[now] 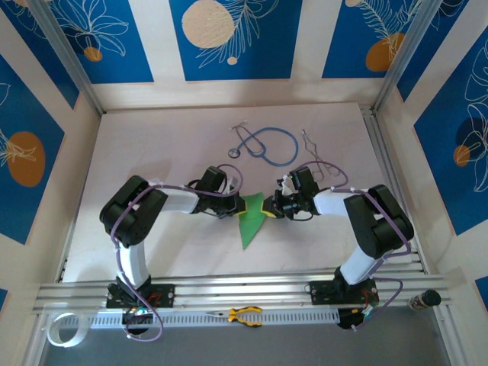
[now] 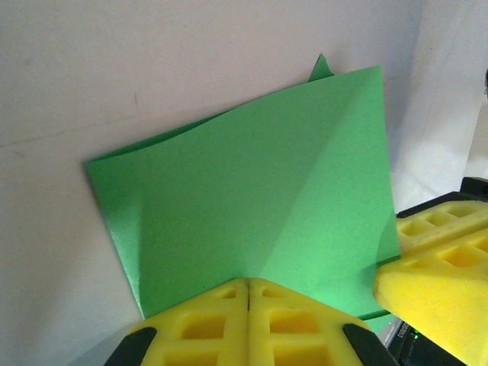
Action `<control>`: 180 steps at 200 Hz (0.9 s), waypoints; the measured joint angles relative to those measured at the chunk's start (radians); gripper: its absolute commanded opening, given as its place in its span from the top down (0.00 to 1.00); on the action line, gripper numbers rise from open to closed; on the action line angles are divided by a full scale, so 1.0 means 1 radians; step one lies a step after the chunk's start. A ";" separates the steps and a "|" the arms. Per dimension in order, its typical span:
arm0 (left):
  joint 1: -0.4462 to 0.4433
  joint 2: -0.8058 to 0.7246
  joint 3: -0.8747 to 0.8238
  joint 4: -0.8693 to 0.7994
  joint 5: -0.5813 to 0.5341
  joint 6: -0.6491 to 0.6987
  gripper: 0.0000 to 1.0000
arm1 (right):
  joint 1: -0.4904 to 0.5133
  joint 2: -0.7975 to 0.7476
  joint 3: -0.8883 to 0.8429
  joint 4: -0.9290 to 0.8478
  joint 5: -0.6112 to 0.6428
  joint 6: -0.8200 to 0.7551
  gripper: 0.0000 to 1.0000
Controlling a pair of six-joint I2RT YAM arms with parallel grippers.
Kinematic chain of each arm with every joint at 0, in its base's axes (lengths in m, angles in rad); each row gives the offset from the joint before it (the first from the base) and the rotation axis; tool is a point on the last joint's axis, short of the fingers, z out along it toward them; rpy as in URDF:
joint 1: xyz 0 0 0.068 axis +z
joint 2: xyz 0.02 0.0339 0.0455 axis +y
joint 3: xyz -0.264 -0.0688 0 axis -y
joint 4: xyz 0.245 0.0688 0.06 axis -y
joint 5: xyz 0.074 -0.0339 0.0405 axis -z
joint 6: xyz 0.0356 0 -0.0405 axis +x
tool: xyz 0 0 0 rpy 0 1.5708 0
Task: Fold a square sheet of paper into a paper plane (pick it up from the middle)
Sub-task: Fold the wing for the fifth time at the center of the table.
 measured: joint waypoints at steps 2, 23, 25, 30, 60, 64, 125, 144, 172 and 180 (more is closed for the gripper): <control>0.000 0.000 0.000 0.000 0.001 0.000 0.94 | 0.000 0.000 0.000 0.000 0.000 0.002 0.93; 0.000 0.000 0.000 0.002 0.003 -0.001 0.90 | -0.001 0.001 -0.004 0.011 0.000 0.010 0.96; 0.000 0.000 0.000 0.002 0.003 0.000 0.90 | -0.001 0.001 -0.005 0.013 0.000 0.011 0.97; 0.000 -0.001 0.000 0.004 0.003 -0.002 0.88 | -0.001 0.001 -0.006 0.016 0.000 0.017 0.97; 0.000 -0.026 -0.006 0.008 0.002 -0.011 0.85 | -0.001 0.001 -0.028 0.050 0.009 0.059 0.98; 0.000 -0.032 -0.008 0.008 0.001 -0.011 0.85 | -0.001 0.000 -0.033 0.057 0.013 0.069 0.98; 0.000 -0.058 -0.008 -0.039 -0.037 -0.009 0.91 | 0.043 -0.051 -0.092 0.089 0.130 0.196 0.98; 0.000 -0.045 -0.008 -0.038 -0.035 -0.009 0.93 | 0.054 -0.067 -0.099 0.096 0.150 0.220 0.97; 0.000 -0.021 -0.008 -0.035 -0.031 -0.011 0.96 | 0.057 -0.068 -0.099 0.105 0.155 0.235 0.91; 0.000 -0.019 -0.007 -0.033 -0.031 -0.011 0.97 | 0.057 -0.068 -0.099 0.104 0.155 0.235 0.89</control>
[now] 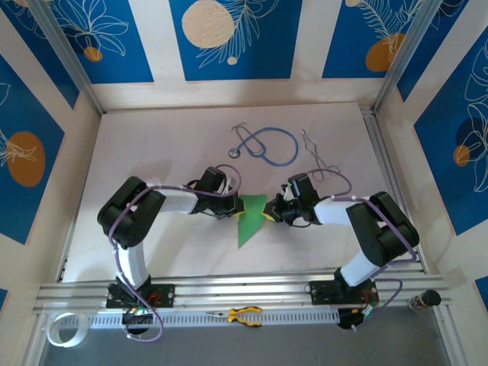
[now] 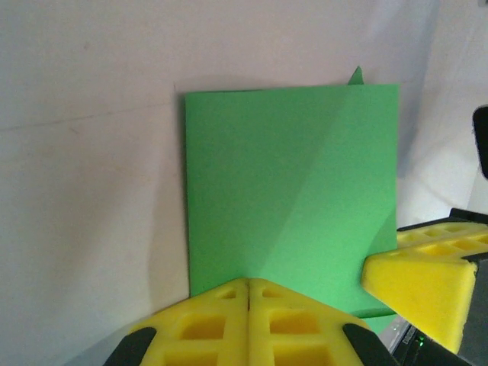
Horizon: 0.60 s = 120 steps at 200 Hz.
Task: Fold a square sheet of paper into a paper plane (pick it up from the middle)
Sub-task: Fold the wing for the fifth time at the center of the table.
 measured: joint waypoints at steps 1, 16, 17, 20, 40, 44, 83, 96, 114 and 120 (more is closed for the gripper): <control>0.000 0.000 0.000 0.001 0.000 0.000 0.97 | 0.000 0.000 0.000 0.000 0.000 0.000 0.89; 0.000 0.002 0.000 0.003 0.003 0.002 0.98 | 0.000 0.000 0.000 0.000 -0.001 -0.006 0.86; 0.000 0.003 0.000 0.004 0.004 0.002 0.98 | -0.001 0.000 0.000 0.000 -0.001 -0.006 0.86; 0.000 0.003 0.000 0.006 0.005 0.003 0.98 | -0.001 0.000 0.000 0.000 -0.002 -0.009 0.85; 0.000 0.008 0.000 0.017 0.015 0.003 0.99 | -0.007 0.000 0.003 -0.004 -0.016 -0.028 0.83; 0.000 0.010 0.000 0.019 0.019 0.004 0.99 | -0.009 0.000 0.004 -0.005 -0.020 -0.031 0.82; 0.000 0.023 0.007 0.029 0.042 0.023 0.99 | -0.027 0.003 0.019 -0.004 -0.056 -0.069 0.81; 0.001 0.026 0.010 0.029 0.048 0.028 0.99 | -0.032 0.014 0.031 -0.002 -0.072 -0.082 0.81; 0.002 0.031 0.014 0.028 0.054 0.031 0.99 | -0.043 0.038 0.043 0.000 -0.091 -0.100 0.81; 0.003 0.032 0.015 0.029 0.057 0.031 0.99 | -0.047 0.045 0.045 -0.001 -0.095 -0.104 0.81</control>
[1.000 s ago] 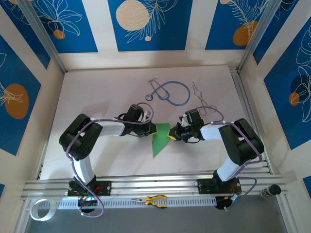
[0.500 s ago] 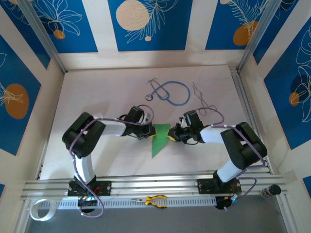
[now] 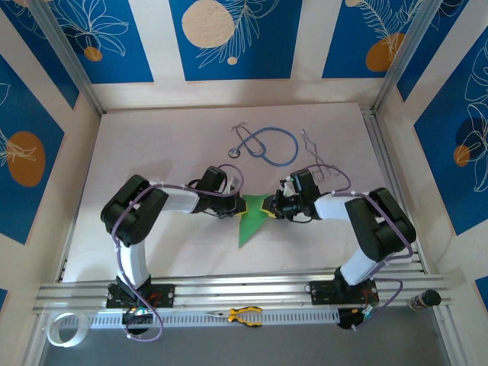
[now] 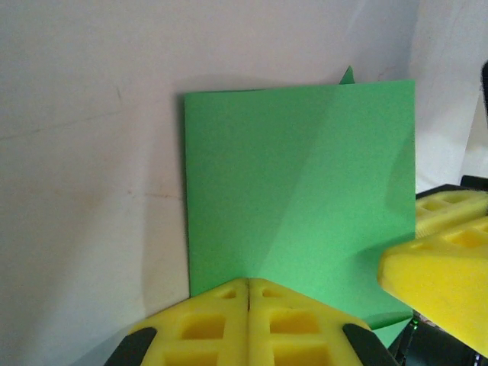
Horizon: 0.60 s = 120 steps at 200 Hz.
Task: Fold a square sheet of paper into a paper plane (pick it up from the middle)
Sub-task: Fold the wing for the fifth time at the center of the table.
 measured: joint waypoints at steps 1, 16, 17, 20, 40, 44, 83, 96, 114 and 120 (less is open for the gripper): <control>0.000 0.000 0.000 0.000 0.000 0.000 0.99 | -0.001 0.002 0.000 0.000 0.000 0.000 0.81; 0.001 0.002 0.002 0.000 0.004 0.000 0.99 | -0.010 0.016 0.003 -0.001 -0.011 -0.011 0.82; 0.001 0.002 0.002 0.000 0.004 0.000 0.99 | -0.011 0.016 0.003 -0.001 -0.011 -0.011 0.82; 0.002 0.002 0.002 0.000 0.005 0.000 0.99 | -0.012 0.019 0.003 -0.001 -0.013 -0.011 0.83; 0.002 0.002 0.002 0.000 0.007 0.000 0.98 | -0.017 0.035 0.008 0.000 -0.025 -0.023 0.89; 0.002 0.002 0.002 0.000 0.007 0.000 0.98 | -0.018 0.036 0.009 -0.002 -0.026 -0.026 0.90; 0.004 -0.004 0.002 0.001 0.004 0.016 0.82 | -0.024 0.047 0.013 0.000 -0.040 -0.032 0.97; 0.004 -0.023 -0.001 0.000 -0.018 0.019 0.78 | -0.023 0.043 0.011 0.002 -0.034 -0.020 0.98; 0.003 -0.079 -0.031 0.010 -0.067 0.022 0.74 | -0.021 0.012 -0.012 0.007 -0.003 0.014 0.98; 0.003 -0.105 -0.043 0.011 -0.081 0.031 0.73 | -0.020 -0.004 -0.021 0.006 0.011 0.031 0.98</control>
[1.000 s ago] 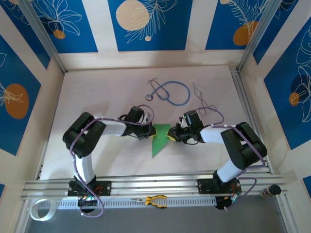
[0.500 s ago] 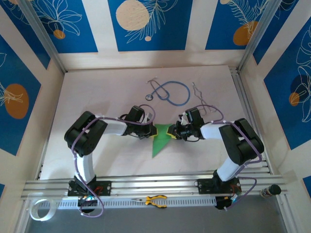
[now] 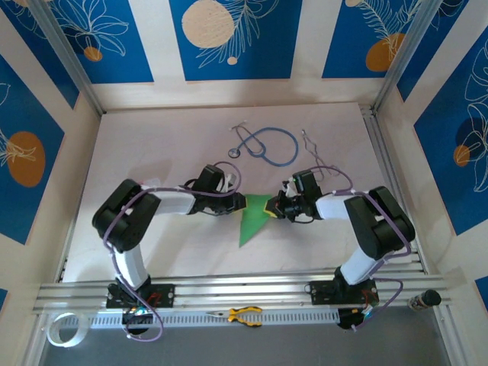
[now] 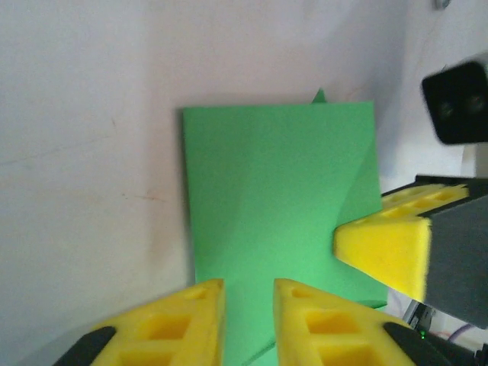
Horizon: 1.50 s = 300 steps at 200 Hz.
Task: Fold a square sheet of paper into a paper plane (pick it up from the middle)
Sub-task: Fold the wing for the fifth time at the center of the table.
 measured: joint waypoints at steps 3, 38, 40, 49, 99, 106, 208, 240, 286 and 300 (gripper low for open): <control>0.000 -0.017 -0.006 0.000 -0.008 0.007 0.73 | 0.002 -0.008 -0.003 0.000 0.005 0.006 0.98; -0.029 -0.158 -0.016 -0.065 -0.089 0.144 0.69 | 0.027 -0.061 -0.009 -0.021 0.077 0.085 0.99; -0.033 -0.165 -0.017 -0.069 -0.094 0.154 0.69 | 0.029 -0.064 -0.010 -0.022 0.084 0.093 0.99; -0.054 -0.196 -0.021 -0.090 -0.117 0.195 0.67 | 0.039 -0.078 -0.011 -0.028 0.105 0.114 0.99; -0.221 -0.245 -0.028 -0.211 -0.272 0.417 0.57 | 0.053 -0.119 -0.007 -0.076 0.167 0.164 0.99; -0.245 -0.243 -0.028 -0.220 -0.297 0.442 0.56 | 0.053 -0.119 -0.007 -0.082 0.168 0.166 0.99; -0.405 -0.135 0.052 -0.310 -0.489 0.609 0.57 | 0.058 -0.117 0.011 -0.111 0.166 0.188 1.00; -0.439 -0.078 0.082 -0.315 -0.516 0.613 0.63 | 0.058 -0.117 0.021 -0.120 0.166 0.188 1.00; -0.462 -0.053 0.096 -0.341 -0.610 0.596 0.62 | 0.061 -0.119 0.021 -0.123 0.166 0.189 1.00; -0.463 -0.053 0.096 -0.347 -0.637 0.594 0.61 | 0.061 -0.119 0.021 -0.122 0.166 0.192 1.00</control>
